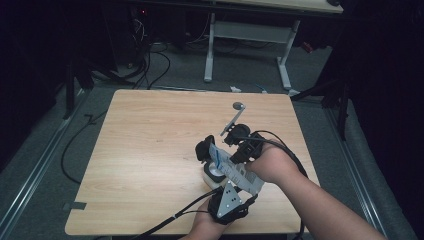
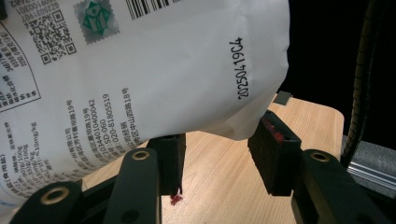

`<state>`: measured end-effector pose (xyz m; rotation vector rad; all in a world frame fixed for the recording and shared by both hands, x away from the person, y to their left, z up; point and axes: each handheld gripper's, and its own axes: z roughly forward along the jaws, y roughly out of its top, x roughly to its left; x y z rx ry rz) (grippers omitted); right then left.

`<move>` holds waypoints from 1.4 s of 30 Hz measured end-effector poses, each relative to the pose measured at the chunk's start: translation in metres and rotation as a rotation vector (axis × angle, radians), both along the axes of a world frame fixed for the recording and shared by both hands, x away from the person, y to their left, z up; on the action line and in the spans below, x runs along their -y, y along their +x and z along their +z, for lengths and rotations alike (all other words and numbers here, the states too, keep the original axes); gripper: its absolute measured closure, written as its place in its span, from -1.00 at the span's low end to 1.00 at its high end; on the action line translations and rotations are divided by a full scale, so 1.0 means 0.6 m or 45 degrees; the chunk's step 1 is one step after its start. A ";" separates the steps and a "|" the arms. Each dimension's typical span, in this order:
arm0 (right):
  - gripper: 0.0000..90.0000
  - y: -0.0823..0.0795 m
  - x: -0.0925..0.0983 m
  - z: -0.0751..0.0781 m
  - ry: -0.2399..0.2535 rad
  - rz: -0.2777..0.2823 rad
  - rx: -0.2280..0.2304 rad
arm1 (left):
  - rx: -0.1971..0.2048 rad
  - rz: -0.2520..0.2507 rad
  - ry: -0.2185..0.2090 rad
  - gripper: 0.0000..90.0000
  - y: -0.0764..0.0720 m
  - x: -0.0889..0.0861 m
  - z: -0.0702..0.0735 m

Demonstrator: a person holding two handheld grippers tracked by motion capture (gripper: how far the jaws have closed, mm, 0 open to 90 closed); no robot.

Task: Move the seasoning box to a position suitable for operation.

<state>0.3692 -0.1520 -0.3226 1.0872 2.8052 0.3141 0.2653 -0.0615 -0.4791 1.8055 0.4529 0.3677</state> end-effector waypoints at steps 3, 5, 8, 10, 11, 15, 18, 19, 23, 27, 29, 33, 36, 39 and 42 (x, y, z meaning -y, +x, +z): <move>0.98 -0.002 0.001 0.000 0.002 -0.005 -0.006 | 0.005 -0.001 0.005 0.28 -0.001 -0.001 -0.002; 0.98 -0.003 0.002 0.000 0.007 -0.006 -0.006 | 0.004 0.001 0.006 0.28 -0.001 -0.001 -0.005; 0.98 -0.003 0.003 -0.001 0.004 -0.005 -0.009 | 0.006 0.003 0.010 0.28 -0.002 -0.002 -0.008; 0.98 -0.004 0.003 -0.002 0.005 -0.012 -0.013 | 0.003 0.004 0.010 0.28 -0.002 -0.003 -0.010; 0.98 -0.004 0.004 -0.002 0.006 -0.007 -0.014 | 0.003 0.004 0.011 0.28 -0.002 -0.003 -0.011; 0.98 -0.005 0.007 -0.002 0.006 -0.015 -0.018 | 0.004 0.003 0.015 0.28 -0.003 -0.004 -0.014; 0.98 -0.006 0.011 -0.003 0.006 -0.011 -0.017 | 0.005 0.002 0.019 0.28 -0.003 -0.003 -0.017; 0.98 -0.007 0.011 -0.003 0.006 -0.013 -0.016 | 0.006 0.002 0.020 0.28 -0.004 -0.003 -0.018; 0.98 -0.009 0.015 -0.004 0.011 -0.017 -0.021 | 0.004 0.002 0.027 0.29 -0.005 -0.004 -0.022; 0.98 -0.009 0.017 -0.004 0.008 -0.018 -0.029 | 0.001 0.005 0.032 0.29 -0.005 -0.006 -0.026; 0.98 -0.009 0.018 -0.004 0.009 -0.018 -0.030 | 0.003 0.009 0.033 0.29 -0.005 -0.007 -0.028; 0.98 -0.008 0.018 -0.006 0.010 -0.013 -0.032 | -0.003 0.013 0.040 0.29 -0.003 -0.011 -0.032; 0.98 -0.008 0.018 -0.008 0.009 -0.014 -0.038 | -0.013 0.014 0.043 0.29 -0.002 -0.014 -0.036; 0.98 -0.008 0.017 -0.009 0.005 -0.016 -0.043 | -0.018 0.016 0.044 0.29 -0.002 -0.016 -0.038; 0.98 -0.009 0.018 -0.009 0.007 -0.021 -0.042 | -0.018 0.018 0.045 0.29 -0.001 -0.018 -0.040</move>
